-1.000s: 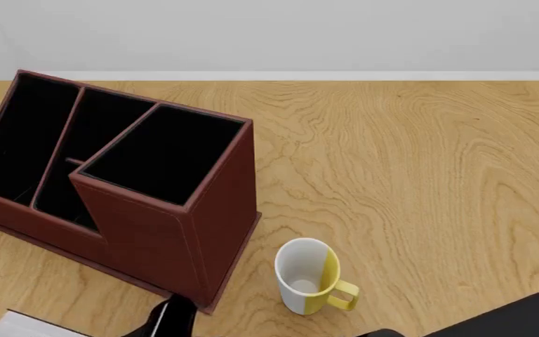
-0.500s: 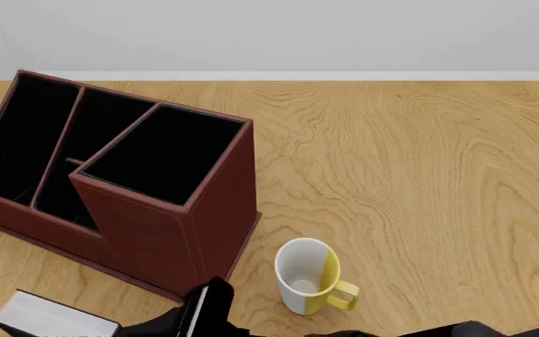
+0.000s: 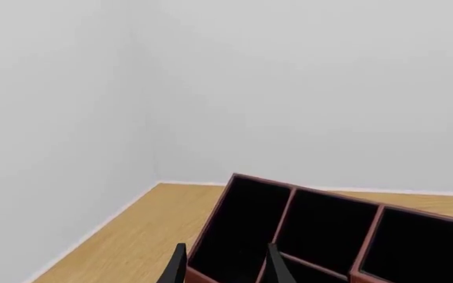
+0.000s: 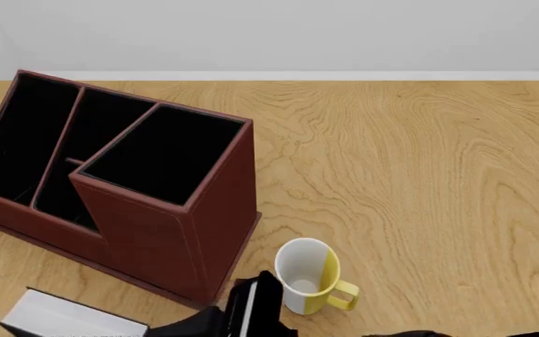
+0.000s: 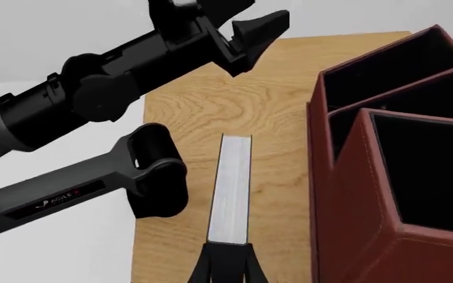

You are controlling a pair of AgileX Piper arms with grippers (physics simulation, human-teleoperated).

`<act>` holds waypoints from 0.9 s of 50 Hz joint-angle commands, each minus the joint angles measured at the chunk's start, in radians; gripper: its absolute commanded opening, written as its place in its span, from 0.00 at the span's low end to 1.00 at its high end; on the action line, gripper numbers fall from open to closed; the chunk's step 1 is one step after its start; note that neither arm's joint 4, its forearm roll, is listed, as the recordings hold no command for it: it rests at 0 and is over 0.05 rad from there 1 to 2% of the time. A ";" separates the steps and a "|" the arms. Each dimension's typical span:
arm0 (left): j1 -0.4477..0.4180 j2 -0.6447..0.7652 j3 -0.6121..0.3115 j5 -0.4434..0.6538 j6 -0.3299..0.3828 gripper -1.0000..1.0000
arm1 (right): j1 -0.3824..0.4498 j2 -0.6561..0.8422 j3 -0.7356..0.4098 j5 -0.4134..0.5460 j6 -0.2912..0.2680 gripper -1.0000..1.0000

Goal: Pick up the book and place it in the right compartment of the caddy.

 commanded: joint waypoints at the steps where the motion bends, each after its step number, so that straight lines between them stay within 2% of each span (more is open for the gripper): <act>1: -0.009 0.000 -0.013 0.010 0.006 1.00 | 0.005 -0.133 0.013 0.076 0.010 0.00; 22: -0.024 0.000 0.042 -0.010 -0.020 1.00 | -0.034 -0.342 -0.005 0.254 -0.016 0.00; 29: -0.015 0.000 0.051 -0.015 -0.021 1.00 | -0.038 -0.399 -0.048 0.338 -0.021 0.00; 35: -0.010 0.000 0.062 -0.025 -0.027 1.00 | -0.068 -0.452 -0.092 0.432 -0.057 0.00; 45: -0.004 0.000 0.076 -0.037 -0.033 1.00 | -0.085 -0.496 -0.165 0.549 -0.084 0.00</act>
